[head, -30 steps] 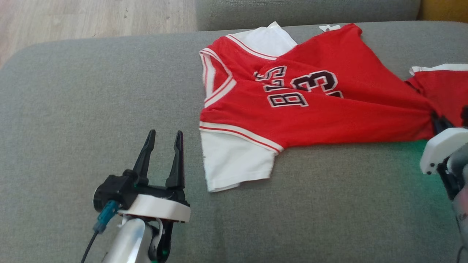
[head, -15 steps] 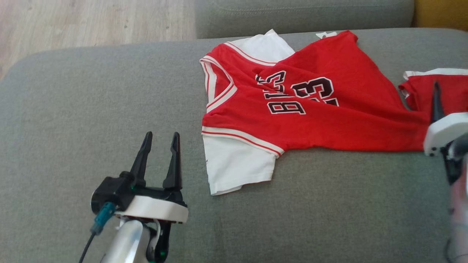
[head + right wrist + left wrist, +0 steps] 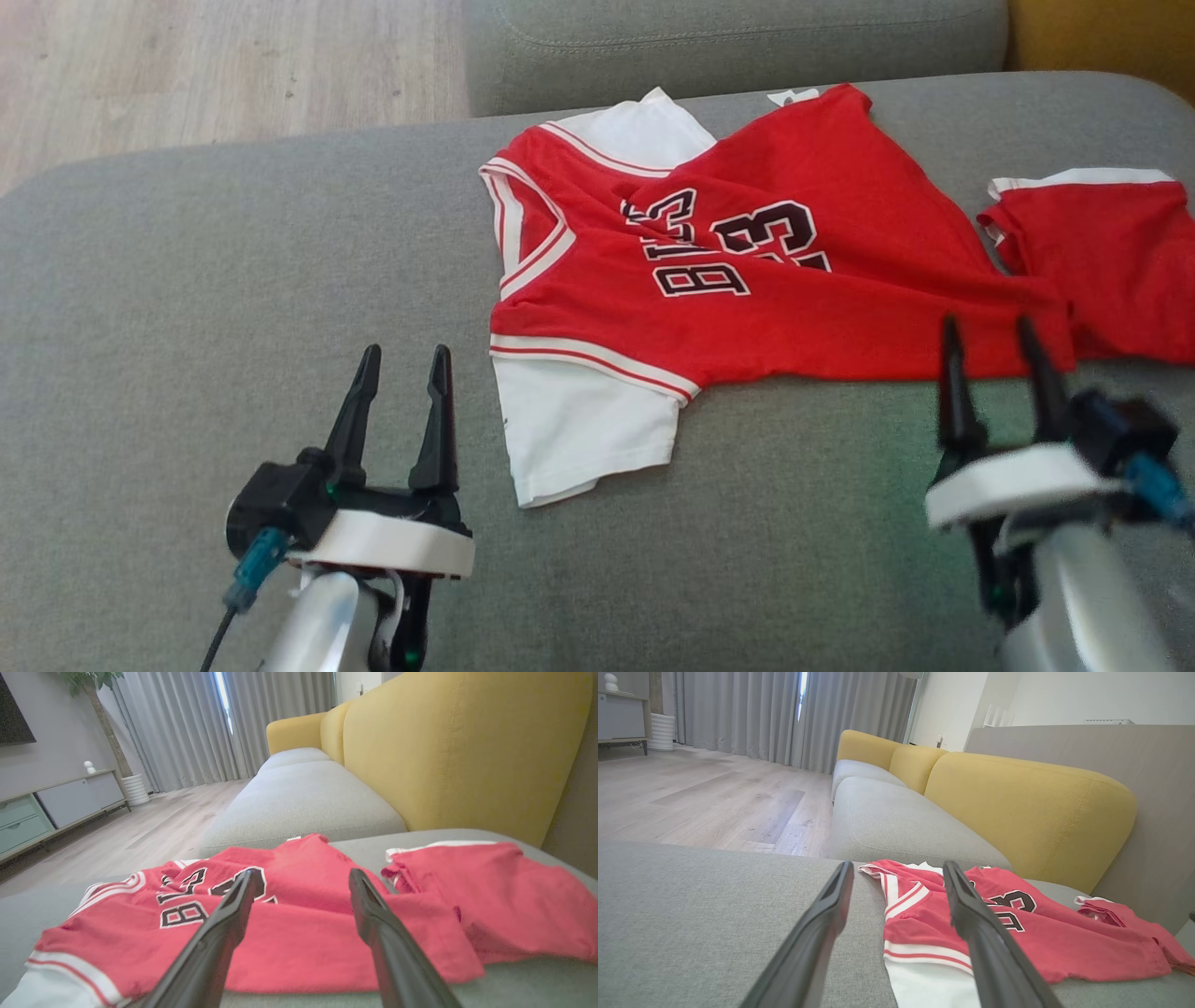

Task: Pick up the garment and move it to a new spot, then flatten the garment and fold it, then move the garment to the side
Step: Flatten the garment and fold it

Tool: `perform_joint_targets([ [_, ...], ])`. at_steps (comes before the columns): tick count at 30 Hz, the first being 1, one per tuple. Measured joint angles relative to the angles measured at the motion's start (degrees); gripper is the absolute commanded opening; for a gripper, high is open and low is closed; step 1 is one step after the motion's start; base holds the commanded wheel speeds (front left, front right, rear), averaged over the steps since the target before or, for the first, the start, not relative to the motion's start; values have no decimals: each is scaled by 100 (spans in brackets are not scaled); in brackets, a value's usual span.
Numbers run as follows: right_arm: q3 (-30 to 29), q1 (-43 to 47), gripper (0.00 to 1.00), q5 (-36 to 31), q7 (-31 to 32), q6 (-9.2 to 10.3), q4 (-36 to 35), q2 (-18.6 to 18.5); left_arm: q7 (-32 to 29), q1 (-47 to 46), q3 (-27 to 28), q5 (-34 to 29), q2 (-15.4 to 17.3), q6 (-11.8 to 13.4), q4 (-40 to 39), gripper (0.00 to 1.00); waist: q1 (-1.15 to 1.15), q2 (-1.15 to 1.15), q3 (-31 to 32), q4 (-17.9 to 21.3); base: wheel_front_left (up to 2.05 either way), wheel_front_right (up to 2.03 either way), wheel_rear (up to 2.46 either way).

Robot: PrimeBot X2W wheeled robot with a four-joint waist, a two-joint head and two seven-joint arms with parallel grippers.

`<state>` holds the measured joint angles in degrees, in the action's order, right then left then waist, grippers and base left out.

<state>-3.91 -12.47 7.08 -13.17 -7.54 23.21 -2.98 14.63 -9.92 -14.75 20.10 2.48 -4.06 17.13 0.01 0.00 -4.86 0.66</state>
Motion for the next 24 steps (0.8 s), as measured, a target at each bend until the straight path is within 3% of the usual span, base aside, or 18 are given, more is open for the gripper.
perform_joint_targets([
  [6, 315, 500, 100, 500, -104, 0, -227, 35, 0, 1, 0, 0, 1, -3, 1, 100, 0, 0, 5, 44, 0, 0, 0],
  [18, 309, 492, 100, 500, -105, 0, -582, 35, 0, -1, -26, -1, 1, -24, 76, 100, 0, 0, -9, 49, 0, 0, 0],
  [24, 313, 493, 100, 483, -109, 0, -573, 35, -2, -59, -426, -1, 1, -53, 693, 100, -1, 0, -62, 64, 0, 0, 0],
])
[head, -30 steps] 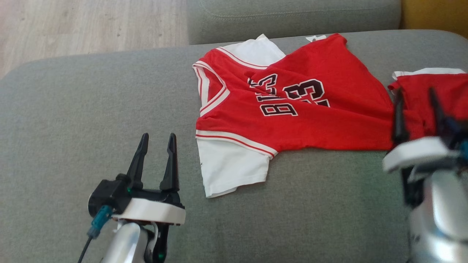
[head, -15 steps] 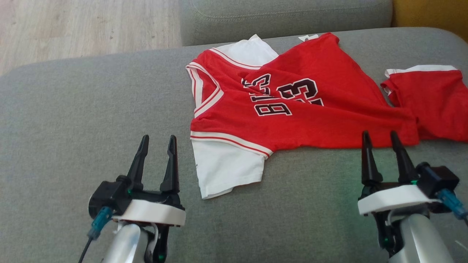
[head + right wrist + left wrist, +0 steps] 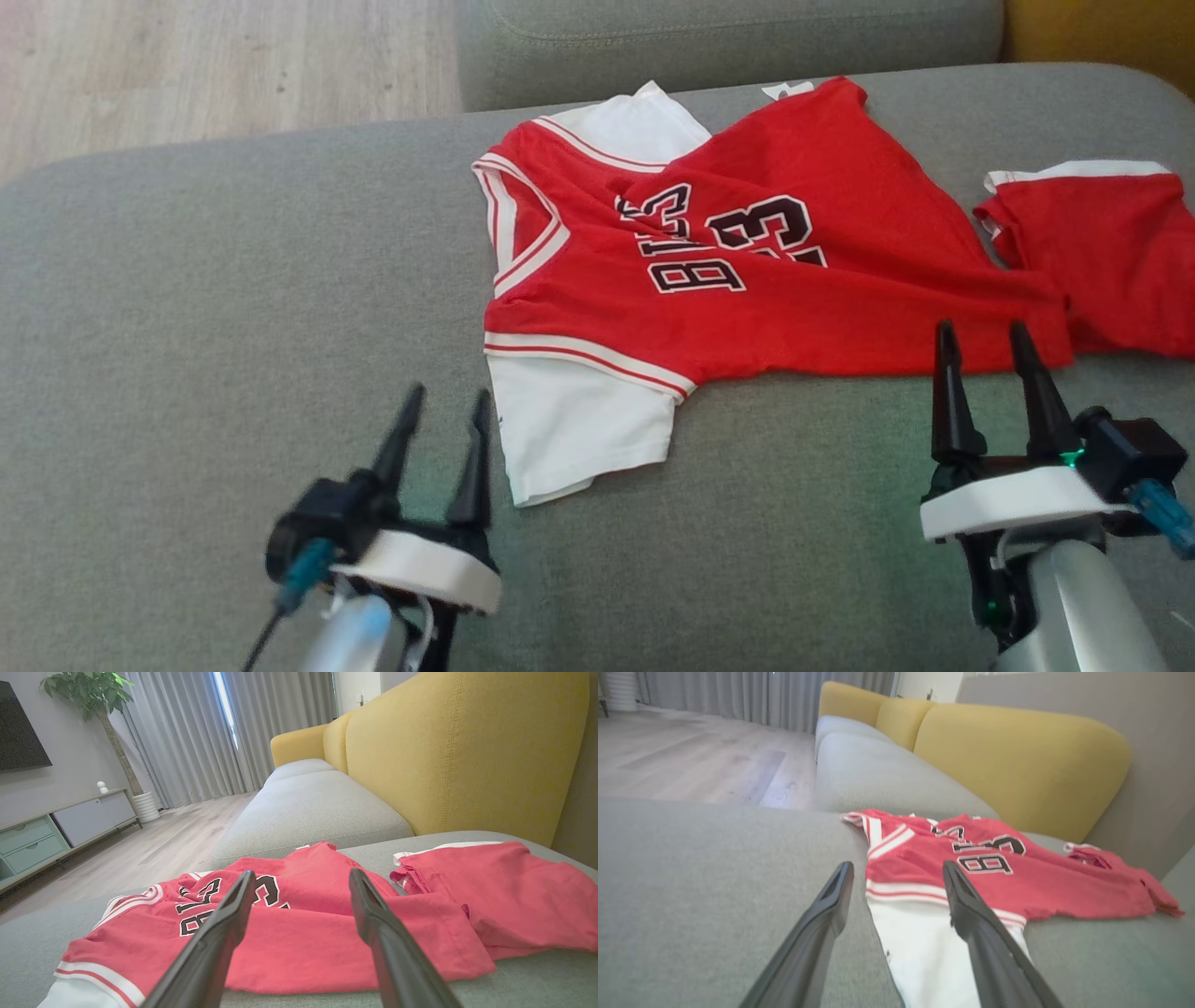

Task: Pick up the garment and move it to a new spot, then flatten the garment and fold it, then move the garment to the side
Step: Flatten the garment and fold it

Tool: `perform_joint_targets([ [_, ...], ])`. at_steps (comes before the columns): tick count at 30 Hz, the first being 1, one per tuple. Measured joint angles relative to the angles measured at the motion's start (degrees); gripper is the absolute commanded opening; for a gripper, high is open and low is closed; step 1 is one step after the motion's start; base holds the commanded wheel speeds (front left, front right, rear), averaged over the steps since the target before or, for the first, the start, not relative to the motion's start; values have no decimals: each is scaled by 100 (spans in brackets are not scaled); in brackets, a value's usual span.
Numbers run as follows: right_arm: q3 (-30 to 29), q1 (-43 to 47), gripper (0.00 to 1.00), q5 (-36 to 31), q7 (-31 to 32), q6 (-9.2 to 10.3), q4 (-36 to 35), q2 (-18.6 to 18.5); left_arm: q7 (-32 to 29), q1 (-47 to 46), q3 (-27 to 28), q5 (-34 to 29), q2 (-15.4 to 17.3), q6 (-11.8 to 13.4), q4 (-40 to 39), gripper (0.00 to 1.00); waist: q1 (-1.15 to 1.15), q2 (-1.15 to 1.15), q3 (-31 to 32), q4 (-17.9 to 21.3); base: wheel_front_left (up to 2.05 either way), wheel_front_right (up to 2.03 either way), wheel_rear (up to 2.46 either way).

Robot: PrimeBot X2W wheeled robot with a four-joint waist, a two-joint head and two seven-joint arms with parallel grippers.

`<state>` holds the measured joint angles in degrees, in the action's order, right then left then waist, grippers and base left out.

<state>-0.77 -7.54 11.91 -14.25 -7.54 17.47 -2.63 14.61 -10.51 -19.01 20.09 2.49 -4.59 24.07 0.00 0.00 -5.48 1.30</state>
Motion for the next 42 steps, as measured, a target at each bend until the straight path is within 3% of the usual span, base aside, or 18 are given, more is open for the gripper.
perform_joint_targets([
  [7, 100, -15, 100, -8, -11, 0, 30, 1, -547, -439, -388, 67, -1, 120, 1048, 100, 0, 0, -112, 125, 0, 0, 0],
  [11, 177, -58, 100, -8, -11, 0, 64, 0, -801, -876, -521, 292, -3, 328, 1526, 100, 0, 0, -236, 245, 0, 0, 0],
  [24, 269, -378, 100, -5, -11, 0, 64, 0, -993, -1864, -717, 680, -25, 511, 2488, 100, 0, 0, -633, 539, 0, 0, 0],
  [25, 268, -378, 100, -5, -11, 0, 64, 0, -1007, -1911, -730, 714, -25, 511, 2546, 54, 0, 0, -643, 546, 0, 0, 0],
  [26, 266, -378, 100, -5, -11, 0, 64, 0, -1007, -1955, -744, 736, -26, 512, 2602, 0, 0, 0, -651, 549, 0, 0, 0],
  [42, 249, -381, 100, -91, -11, 0, 80, 0, -403, -2249, -636, 950, 87, 521, 3351, 0, 0, 0, -561, 386, 0, 0, 0],
])
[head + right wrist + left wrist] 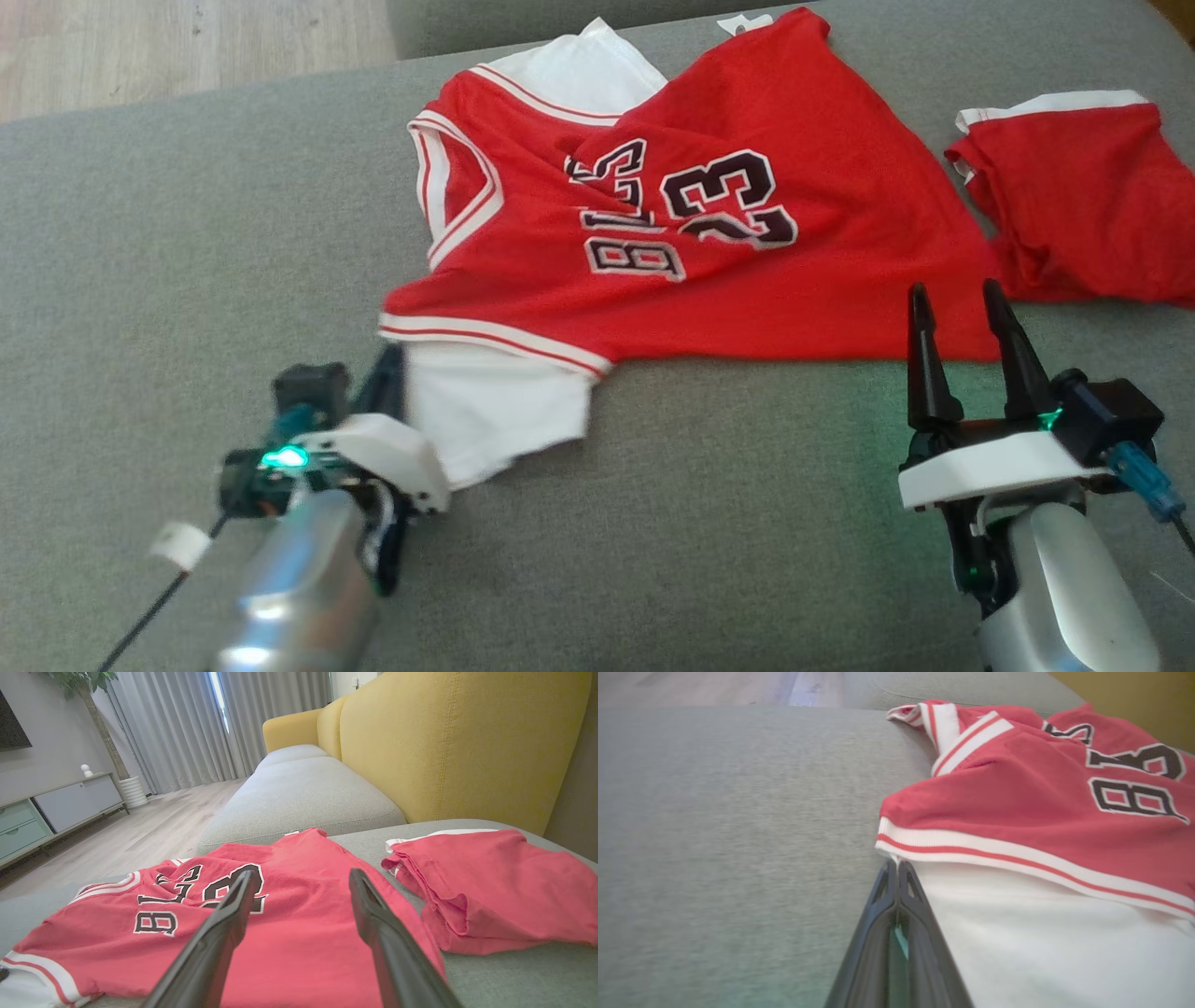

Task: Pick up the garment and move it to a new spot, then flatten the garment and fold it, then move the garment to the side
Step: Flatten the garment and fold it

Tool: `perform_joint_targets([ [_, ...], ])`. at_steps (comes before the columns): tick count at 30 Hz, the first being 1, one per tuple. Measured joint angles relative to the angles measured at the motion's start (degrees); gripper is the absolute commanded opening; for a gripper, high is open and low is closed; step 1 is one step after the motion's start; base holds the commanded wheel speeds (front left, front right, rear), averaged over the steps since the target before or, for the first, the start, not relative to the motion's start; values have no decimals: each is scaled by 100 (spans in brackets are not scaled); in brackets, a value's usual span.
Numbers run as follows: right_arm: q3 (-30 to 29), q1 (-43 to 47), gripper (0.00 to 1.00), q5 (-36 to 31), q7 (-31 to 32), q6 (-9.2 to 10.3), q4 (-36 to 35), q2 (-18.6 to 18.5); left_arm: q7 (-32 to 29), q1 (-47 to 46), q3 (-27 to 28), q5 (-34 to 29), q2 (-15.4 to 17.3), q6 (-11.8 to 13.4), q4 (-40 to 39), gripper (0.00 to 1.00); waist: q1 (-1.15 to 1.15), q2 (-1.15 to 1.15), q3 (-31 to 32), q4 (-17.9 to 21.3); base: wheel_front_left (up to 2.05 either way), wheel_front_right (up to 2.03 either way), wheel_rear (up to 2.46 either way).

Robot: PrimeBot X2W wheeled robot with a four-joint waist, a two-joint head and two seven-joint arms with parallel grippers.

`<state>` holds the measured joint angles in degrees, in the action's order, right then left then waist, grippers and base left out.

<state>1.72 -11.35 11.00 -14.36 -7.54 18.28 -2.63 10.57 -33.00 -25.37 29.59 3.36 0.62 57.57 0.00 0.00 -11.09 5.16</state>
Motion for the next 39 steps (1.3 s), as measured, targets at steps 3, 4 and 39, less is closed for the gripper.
perform_joint_targets([
  [3, 11, 0, 100, -1, 0, 0, 10, 0, 87, -61, 135, 19, 157, 51, 110, 0, 0, 0, 0, -14, 0, 0, 0],
  [4, 15, 0, 100, -1, 0, 0, 14, 0, 111, -91, 163, 33, 218, 74, 136, 0, 0, 0, -2, -19, 0, 0, 0],
  [39, 62, 350, 100, -74, -1, 0, -33, -2, 397, 2340, 1167, -1146, 415, 130, -4123, 100, 1, 0, 814, -877, 0, 0, 0],
])
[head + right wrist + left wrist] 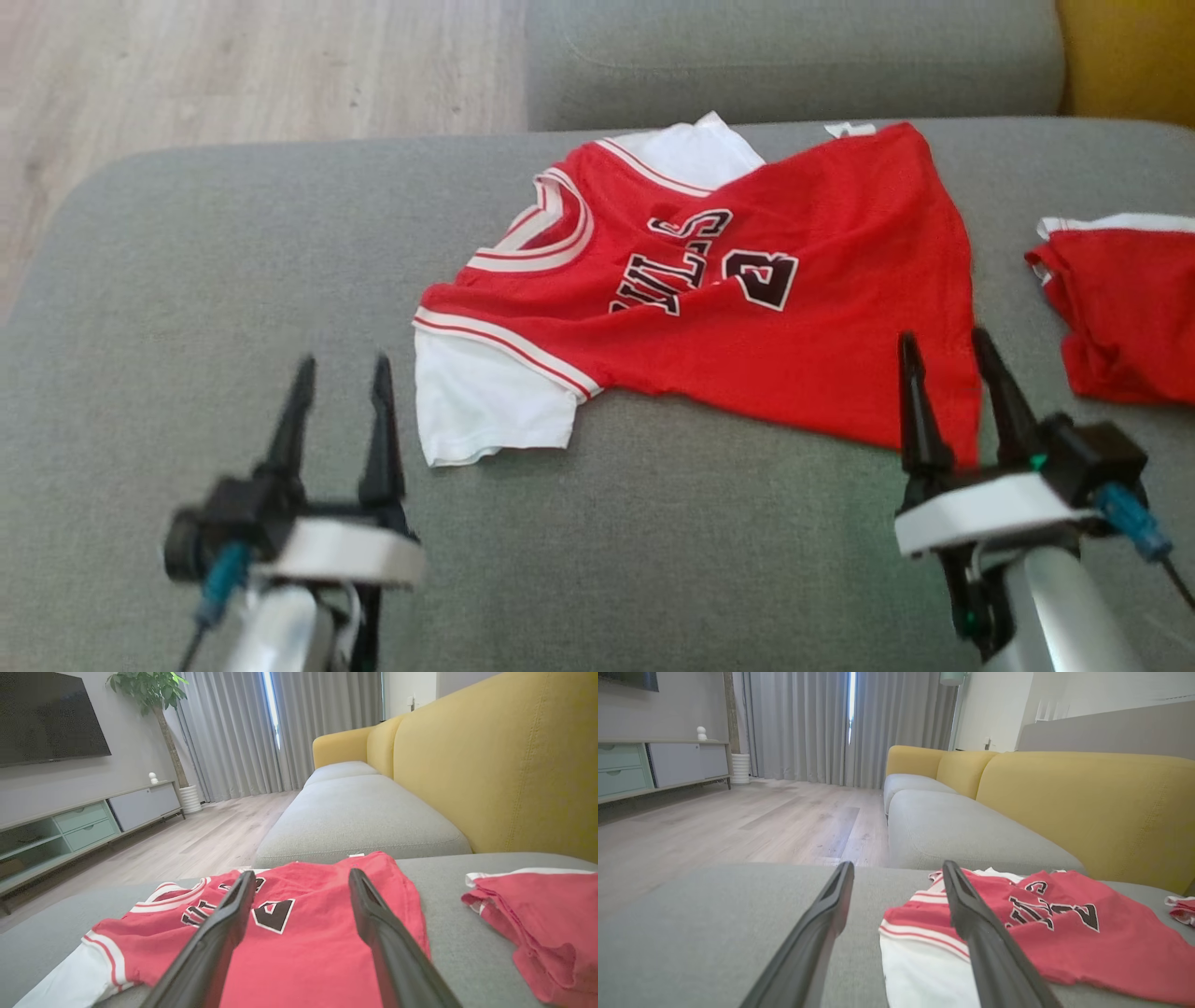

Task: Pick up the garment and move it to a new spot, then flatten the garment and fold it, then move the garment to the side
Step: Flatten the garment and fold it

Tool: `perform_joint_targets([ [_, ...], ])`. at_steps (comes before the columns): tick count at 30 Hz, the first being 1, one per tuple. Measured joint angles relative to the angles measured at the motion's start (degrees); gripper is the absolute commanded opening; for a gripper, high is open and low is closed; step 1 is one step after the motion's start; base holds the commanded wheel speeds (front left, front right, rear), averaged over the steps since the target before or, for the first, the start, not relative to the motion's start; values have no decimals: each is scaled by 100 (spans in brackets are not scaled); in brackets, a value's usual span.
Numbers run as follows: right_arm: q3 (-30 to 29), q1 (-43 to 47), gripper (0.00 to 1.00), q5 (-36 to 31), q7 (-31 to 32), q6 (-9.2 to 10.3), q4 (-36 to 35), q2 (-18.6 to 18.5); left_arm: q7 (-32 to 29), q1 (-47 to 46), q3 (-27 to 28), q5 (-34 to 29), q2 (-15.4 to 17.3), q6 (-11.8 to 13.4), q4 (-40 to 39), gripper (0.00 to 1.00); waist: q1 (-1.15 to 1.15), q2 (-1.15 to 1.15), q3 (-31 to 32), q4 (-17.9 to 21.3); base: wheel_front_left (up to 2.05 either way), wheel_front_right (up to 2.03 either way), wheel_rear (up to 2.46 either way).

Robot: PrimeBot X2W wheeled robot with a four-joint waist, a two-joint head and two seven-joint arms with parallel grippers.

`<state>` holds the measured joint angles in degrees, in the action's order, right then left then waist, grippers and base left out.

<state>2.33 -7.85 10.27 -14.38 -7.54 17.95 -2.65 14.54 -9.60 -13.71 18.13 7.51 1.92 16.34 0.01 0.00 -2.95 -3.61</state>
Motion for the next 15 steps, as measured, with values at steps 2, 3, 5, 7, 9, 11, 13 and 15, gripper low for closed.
perform_joint_targets([
  [2, 20, 121, 100, 44, 1, 0, 15, 0, 0, 219, 2, -32, -91, -43, 13, 100, 0, 0, 47, -41, 0, 0, 0],
  [3, 37, 156, 100, 44, 1, 0, 22, 0, 0, 311, 2, -58, -115, -51, 24, 100, 0, 0, 57, -53, 0, 0, 0],
  [5, 76, 160, 100, 45, 0, 0, 32, 0, 0, 401, 19, -73, -152, -91, 63, 100, 0, 0, 53, -50, 0, 0, 0],
  [7, 98, 150, 100, 67, 1, 0, 32, 0, 0, 388, 49, -101, -177, -103, 155, 100, -1, 0, 42, -30, 0, 0, 0],
  [9, 113, 150, 100, 83, 1, 0, 33, 0, 0, 361, 74, -102, -188, -143, 321, 100, -1, 0, 25, 8, 0, 0, 0],
  [11, 132, 148, 100, 83, 1, 0, 36, 0, -5, 302, 73, -98, -190, -180, 598, 100, -1, 0, -3, 57, 0, 0, 0],
  [13, 145, 146, 100, 83, 1, 0, 46, 0, -111, 197, 63, -98, -192, -247, 870, 100, -1, 0, -39, 109, 0, 0, 0],
  [15, 152, 144, 100, 83, 1, 0, 64, 0, -291, 47, 51, -70, -211, -248, 1138, 100, -1, 0, -82, 162, 0, 0, 0],
])
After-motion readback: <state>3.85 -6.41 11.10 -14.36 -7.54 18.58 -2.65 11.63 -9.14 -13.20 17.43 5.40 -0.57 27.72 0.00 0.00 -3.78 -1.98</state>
